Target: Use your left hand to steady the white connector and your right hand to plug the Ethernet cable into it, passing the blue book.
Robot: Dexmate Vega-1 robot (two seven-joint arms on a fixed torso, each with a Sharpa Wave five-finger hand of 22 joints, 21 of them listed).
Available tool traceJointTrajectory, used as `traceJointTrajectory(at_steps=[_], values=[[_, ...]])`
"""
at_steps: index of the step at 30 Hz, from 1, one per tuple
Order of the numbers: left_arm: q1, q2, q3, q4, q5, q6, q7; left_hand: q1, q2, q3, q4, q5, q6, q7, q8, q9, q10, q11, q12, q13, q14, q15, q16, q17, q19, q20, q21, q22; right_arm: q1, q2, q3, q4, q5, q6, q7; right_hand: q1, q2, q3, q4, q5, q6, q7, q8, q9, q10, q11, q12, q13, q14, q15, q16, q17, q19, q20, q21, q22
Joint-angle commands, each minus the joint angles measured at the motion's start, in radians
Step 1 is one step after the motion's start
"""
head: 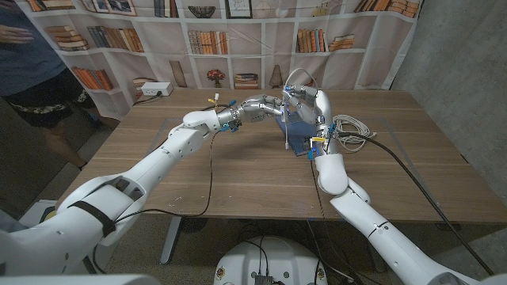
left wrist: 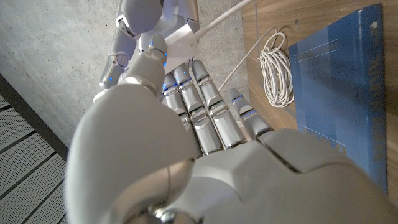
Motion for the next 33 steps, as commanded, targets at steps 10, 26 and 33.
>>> traceJointTrajectory(at_steps=[10, 26, 33], values=[[0.021, 0.001, -0.010, -0.020, -0.009, -0.013, 0.003, -0.012, 0.044, 0.132, 0.135, 0.004, 0.012, 0.002, 0.008, 0.001, 0.045, -0.042, 0.024, 0.123, -0.007, -0.067, 0.001, -0.001, 0.003, -0.001, -0.006, 0.001, -0.002, 0.001, -0.007, 0.014, 0.005, 0.006, 0.012, -0.006, 0.004, -0.007, 0.001, 0.007, 0.069, -0.060, 0.003, 0.005, 0.017, -0.004, 0.005, 0.007, -0.003, -0.059, 0.007, 0.003, -0.004, 0.003, 0.004, 0.002], [0.029, -0.001, -0.017, -0.017, -0.022, -0.027, -0.008, -0.014, 0.043, 0.132, 0.136, 0.004, 0.009, 0.001, 0.008, 0.002, 0.044, -0.042, 0.024, 0.127, -0.011, -0.067, 0.000, -0.001, 0.000, -0.001, -0.007, 0.001, -0.009, -0.006, -0.006, -0.003, -0.019, 0.008, 0.007, -0.005, 0.006, -0.009, 0.001, 0.008, 0.070, -0.060, 0.002, 0.005, 0.014, -0.004, 0.002, 0.007, -0.002, -0.059, 0.008, 0.004, -0.005, 0.006, 0.005, 0.002], [0.031, -0.005, -0.016, -0.015, -0.026, -0.029, -0.014, -0.014, 0.043, 0.133, 0.136, 0.004, 0.010, 0.002, 0.009, 0.002, 0.044, -0.042, 0.023, 0.127, -0.012, -0.067, 0.000, -0.001, -0.001, -0.001, -0.007, 0.001, -0.017, -0.008, -0.001, -0.010, -0.023, 0.004, 0.002, -0.005, 0.006, -0.011, 0.001, 0.009, 0.071, -0.060, 0.002, 0.005, 0.014, -0.004, 0.003, 0.008, 0.000, -0.059, 0.009, 0.004, -0.007, 0.010, 0.004, 0.002]])
